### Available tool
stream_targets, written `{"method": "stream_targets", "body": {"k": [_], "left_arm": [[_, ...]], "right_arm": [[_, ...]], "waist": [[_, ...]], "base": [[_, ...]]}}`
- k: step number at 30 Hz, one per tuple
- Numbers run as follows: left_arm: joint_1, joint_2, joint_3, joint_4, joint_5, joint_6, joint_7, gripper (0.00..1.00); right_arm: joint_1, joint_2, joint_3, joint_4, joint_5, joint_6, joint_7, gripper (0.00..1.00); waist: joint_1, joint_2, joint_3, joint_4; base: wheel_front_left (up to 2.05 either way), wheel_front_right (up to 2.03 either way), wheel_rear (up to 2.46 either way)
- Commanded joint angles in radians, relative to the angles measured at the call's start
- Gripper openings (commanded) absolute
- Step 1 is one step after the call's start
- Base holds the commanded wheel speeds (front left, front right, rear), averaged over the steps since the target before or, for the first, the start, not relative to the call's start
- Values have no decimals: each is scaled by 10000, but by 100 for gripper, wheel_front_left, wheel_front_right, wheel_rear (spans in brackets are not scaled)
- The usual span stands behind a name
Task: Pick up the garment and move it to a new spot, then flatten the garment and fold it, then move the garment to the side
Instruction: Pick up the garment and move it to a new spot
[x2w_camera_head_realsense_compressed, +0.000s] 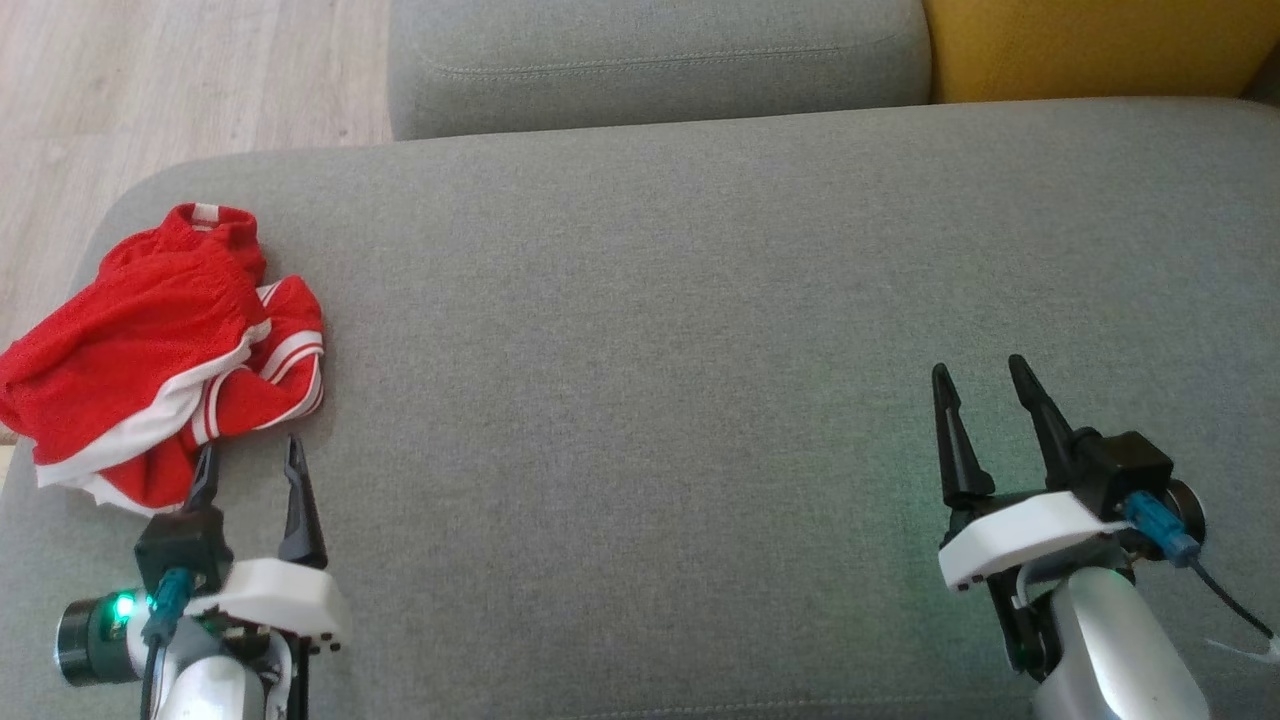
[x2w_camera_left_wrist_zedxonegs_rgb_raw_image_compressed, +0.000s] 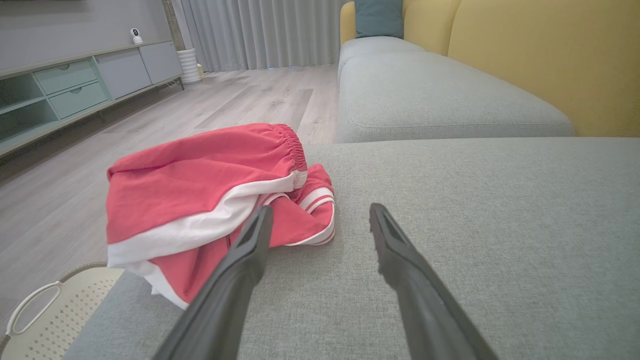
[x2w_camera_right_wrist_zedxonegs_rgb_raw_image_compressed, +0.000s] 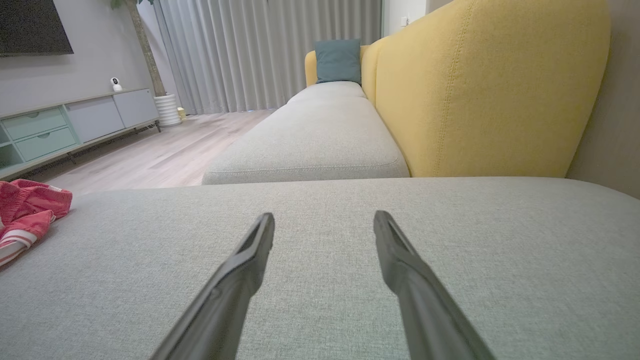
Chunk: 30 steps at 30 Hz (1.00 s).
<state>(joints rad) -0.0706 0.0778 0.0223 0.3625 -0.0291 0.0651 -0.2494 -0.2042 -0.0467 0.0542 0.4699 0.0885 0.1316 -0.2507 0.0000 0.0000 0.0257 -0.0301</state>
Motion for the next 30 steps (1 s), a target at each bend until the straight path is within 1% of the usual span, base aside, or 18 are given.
{"method": "stream_targets", "body": {"k": [1,10,14,19,20,25,30], "left_arm": [[-494,146,400,-263,7,30,-124,100],[-527,102,454,-264,14,-39,-124,100],[-638,88,447,-297,34,-74,-124,100],[-842,70,387,-340,59,-132,-124,100],[-842,70,387,-340,59,-132,-124,100],[-882,146,469,-436,71,-129,-124,100],[-883,238,768,-456,-35,-51,-124,100]], "right_arm": [[-494,-36,183,-256,58,-9,-111,100],[-472,-36,92,-308,100,-9,-111,100],[-451,-36,131,-397,86,-9,-111,100],[-434,-36,9,-574,107,-9,-111,100],[-434,-36,9,-574,107,-9,-111,100],[-415,-36,209,-619,337,-9,-111,100],[-474,-36,444,-576,475,-9,-111,100]], "waist": [[0,0,2,4],[0,0,70,80],[0,0,142,298],[0,0,204,1072],[0,0,204,1072],[0,0,238,2146],[0,0,399,3248]], "base": [[0,0,0],[0,0,0],[0,0,0],[0,0,0],[0,0,0],[0,0,0],[0,0,0]]}}
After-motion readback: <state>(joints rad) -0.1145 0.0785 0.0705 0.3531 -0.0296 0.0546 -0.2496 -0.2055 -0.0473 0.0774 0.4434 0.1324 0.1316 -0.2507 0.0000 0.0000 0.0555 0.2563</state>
